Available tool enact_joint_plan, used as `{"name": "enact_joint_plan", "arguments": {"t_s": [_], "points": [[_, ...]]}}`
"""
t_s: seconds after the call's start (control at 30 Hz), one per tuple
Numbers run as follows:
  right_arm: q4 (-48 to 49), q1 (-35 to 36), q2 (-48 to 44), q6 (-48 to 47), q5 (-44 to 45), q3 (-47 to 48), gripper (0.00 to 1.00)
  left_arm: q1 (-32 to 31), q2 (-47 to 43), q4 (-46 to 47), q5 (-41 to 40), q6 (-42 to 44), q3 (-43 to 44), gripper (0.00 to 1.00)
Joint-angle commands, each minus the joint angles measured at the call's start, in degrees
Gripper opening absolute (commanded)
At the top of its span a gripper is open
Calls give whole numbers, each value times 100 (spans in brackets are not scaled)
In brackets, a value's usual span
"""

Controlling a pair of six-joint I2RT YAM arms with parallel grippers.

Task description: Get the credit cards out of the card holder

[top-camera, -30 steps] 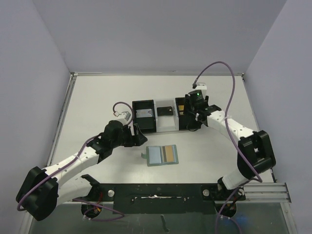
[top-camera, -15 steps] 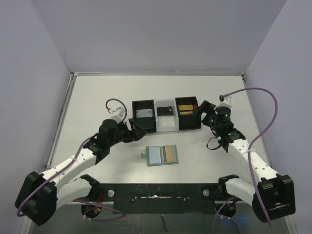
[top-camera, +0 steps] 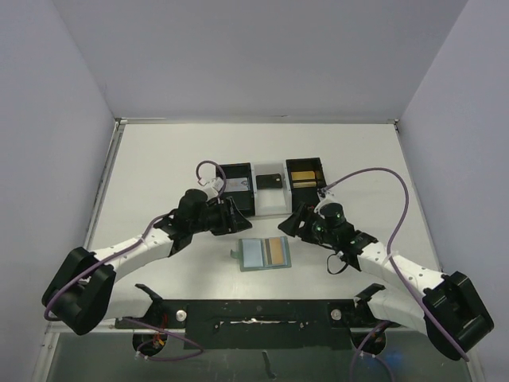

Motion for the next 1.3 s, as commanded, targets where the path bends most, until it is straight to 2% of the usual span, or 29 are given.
{"name": "enact_joint_plan", "arguments": {"t_s": [0.0, 0.17, 0.3, 0.4, 0.93, 1.0, 1.07, 1.17, 1.27], "points": [[1, 288, 100, 290, 108, 107, 63, -225, 272, 397, 71, -11, 505, 60], [91, 367, 376, 494, -56, 89, 54, -482, 565, 129, -32, 80, 633, 55], [188, 428, 648, 487, -300, 82, 48, -555, 842, -667, -317, 206, 835, 53], [244, 443, 861, 471, -478, 90, 42, -618, 1011, -795, -202, 344, 877, 50], [58, 590, 1292, 414, -591, 357, 35, -1116, 1238, -649, -186, 353, 968, 45], [-60, 614, 1280, 374, -559, 425, 35, -1133, 1235, -886, -261, 426, 1020, 45], [-317, 674, 1240, 310, -431, 560, 35, -1154, 1114, -1570, -594, 443, 1063, 43], [-633, 737, 1186, 247, -209, 706, 35, -1179, 772, -1116, -592, 161, 474, 43], [-827, 758, 1272, 187, -285, 897, 39, -1179, 765, -1371, -835, 242, 543, 43]]}}
